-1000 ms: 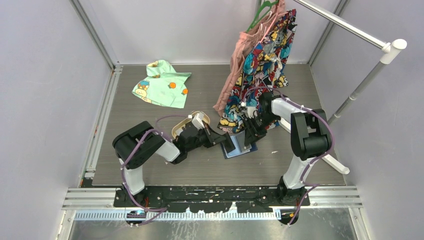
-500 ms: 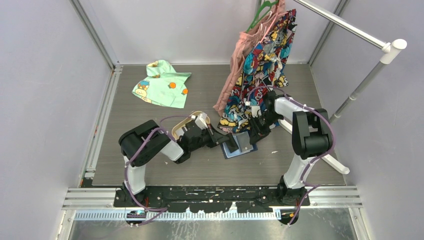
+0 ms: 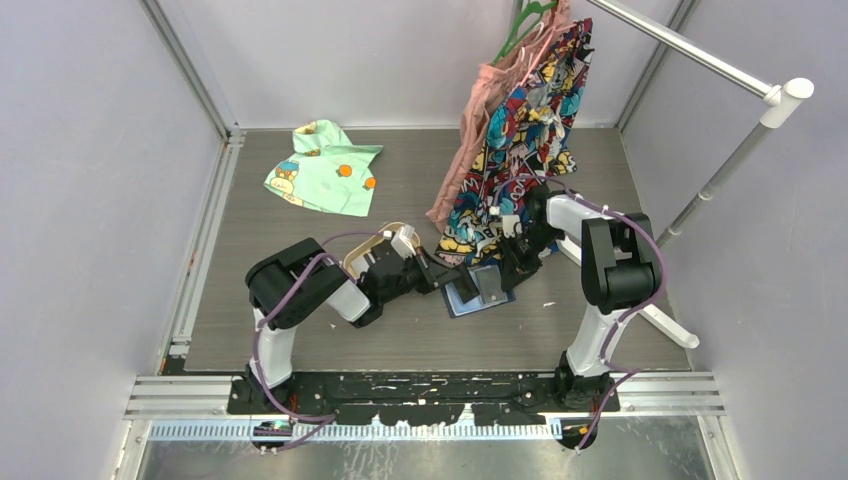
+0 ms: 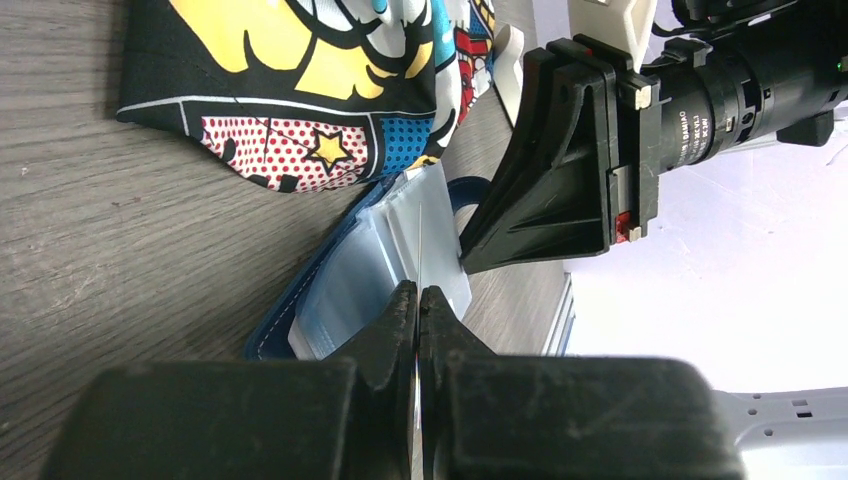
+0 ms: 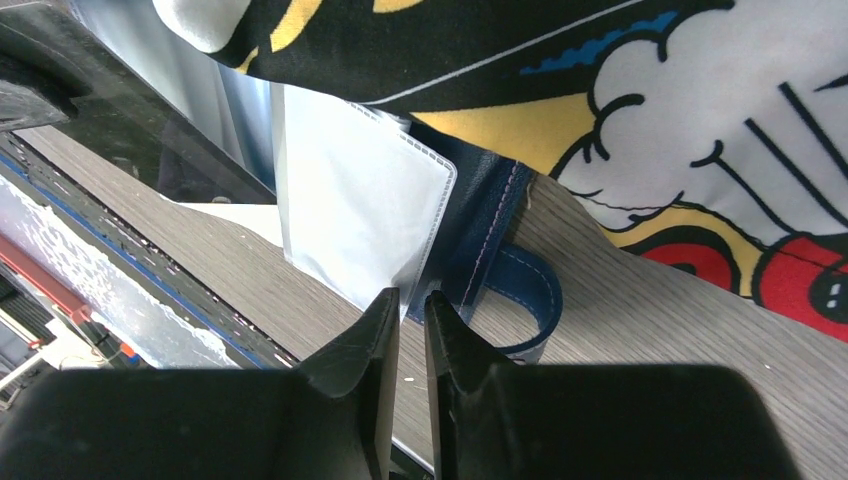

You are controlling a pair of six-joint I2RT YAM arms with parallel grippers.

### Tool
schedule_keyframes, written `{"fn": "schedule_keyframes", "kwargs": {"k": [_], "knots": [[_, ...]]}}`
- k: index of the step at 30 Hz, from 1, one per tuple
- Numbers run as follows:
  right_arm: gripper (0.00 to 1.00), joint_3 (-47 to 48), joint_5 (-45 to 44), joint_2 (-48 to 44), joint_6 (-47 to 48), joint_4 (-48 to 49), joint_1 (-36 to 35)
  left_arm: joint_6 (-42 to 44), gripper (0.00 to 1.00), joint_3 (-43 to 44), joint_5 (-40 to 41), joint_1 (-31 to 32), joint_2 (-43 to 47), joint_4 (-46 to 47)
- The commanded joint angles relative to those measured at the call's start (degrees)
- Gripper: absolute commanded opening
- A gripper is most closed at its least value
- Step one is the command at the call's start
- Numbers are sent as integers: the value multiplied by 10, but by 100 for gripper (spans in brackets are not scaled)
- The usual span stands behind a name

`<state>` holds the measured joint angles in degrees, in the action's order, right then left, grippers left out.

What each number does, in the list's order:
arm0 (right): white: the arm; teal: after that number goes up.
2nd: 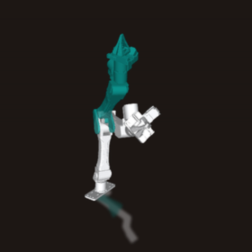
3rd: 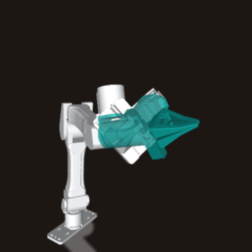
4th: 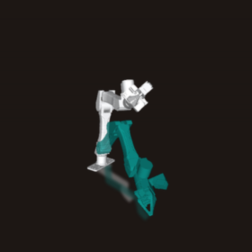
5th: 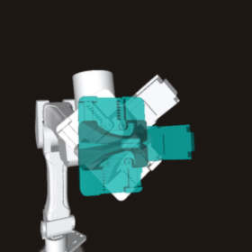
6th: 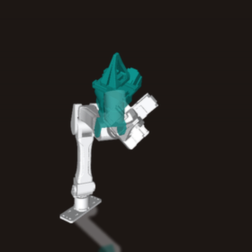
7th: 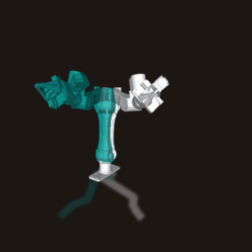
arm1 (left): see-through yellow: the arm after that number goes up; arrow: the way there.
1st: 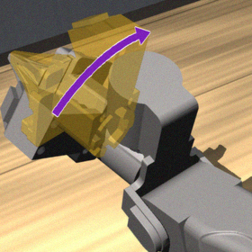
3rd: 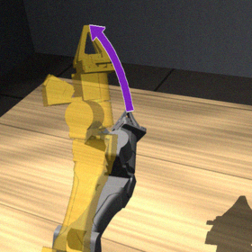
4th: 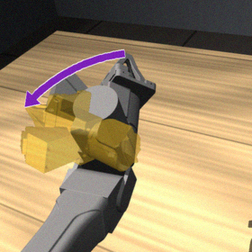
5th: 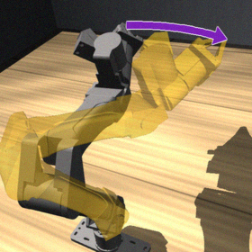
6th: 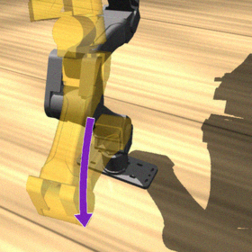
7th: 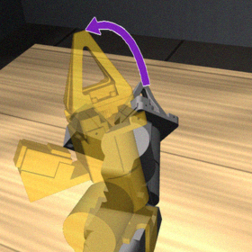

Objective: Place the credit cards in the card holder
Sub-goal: Insert the credit card into the card holder.

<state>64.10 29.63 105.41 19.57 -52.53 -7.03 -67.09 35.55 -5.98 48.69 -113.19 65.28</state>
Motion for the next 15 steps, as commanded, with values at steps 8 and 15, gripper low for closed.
{"fn": "schedule_keyframes", "kwargs": {"k": [8,15], "knots": [[21,15,-15,3,2,-4,-4,9,0,13,-2,1,-8,67],[21,15,-15,2,1,-4,-4,13,0,4,-3,0,3,76]]}}
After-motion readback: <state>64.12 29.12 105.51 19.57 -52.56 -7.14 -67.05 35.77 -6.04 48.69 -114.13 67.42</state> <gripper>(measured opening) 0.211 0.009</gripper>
